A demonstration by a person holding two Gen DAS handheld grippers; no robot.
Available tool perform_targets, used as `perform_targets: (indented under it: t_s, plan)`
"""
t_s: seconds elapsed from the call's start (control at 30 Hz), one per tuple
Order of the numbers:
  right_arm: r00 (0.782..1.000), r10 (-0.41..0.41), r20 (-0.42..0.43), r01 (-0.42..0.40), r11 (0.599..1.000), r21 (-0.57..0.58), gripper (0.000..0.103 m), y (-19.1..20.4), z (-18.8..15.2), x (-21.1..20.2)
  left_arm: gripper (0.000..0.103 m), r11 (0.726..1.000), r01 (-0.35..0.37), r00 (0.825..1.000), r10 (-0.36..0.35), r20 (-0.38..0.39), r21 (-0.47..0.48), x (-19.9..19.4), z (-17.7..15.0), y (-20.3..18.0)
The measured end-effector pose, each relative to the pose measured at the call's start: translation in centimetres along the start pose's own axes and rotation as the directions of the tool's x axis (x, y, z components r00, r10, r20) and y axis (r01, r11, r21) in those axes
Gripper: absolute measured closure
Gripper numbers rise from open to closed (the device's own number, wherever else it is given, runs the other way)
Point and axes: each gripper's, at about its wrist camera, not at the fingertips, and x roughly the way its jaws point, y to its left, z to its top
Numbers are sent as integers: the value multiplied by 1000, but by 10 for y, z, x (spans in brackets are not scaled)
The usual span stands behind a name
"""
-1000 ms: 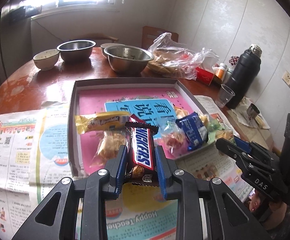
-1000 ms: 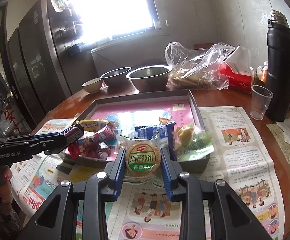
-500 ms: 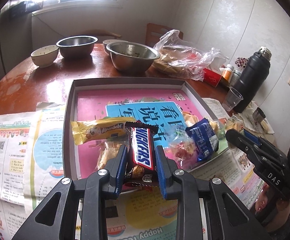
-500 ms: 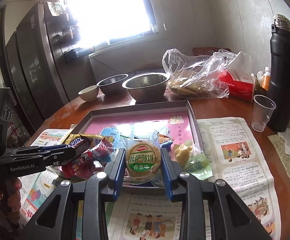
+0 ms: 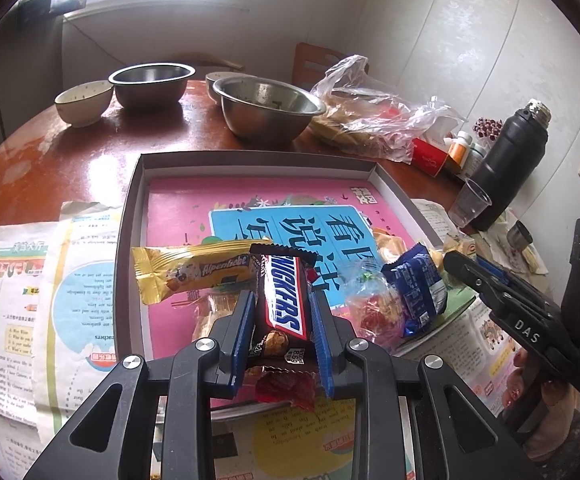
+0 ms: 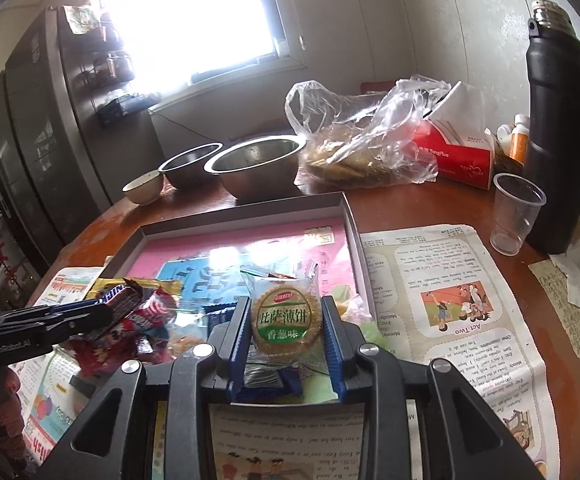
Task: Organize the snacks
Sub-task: 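Carry the Snickers bar into the tray with the left gripper while the right carries the biscuit there, then open both grippers to release the Snickers bar and biscuit in the tray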
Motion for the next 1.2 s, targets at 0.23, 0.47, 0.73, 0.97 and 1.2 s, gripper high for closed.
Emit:
perform_targets:
  t_s: [0.23,0.47,0.73,0.97,1.2]
  plan:
    - [1000,-20,-23,20,1000,9,69,-5,1,18,74,1000,1,1000,-1,-8,-10,5,1,5]
    - [999,4,-36,-5,1000,-8,69,6,3,30,74,1000,1,1000,-2,-13,-21,7,1,8]
    - [999,23,-43,-25,999,-40,69,21,4,38,74,1000,2,1000,-2,-12,-21,7,1,8]
    - [999,13,-45,-14,1000,-25,69,21,6,41,74,1000,2,1000,-2,-12,-22,7,1,9]
    - [999,-3,-47,3,1000,12,69,8,5,38,74,1000,2,1000,-2,-11,-25,7,1,8]
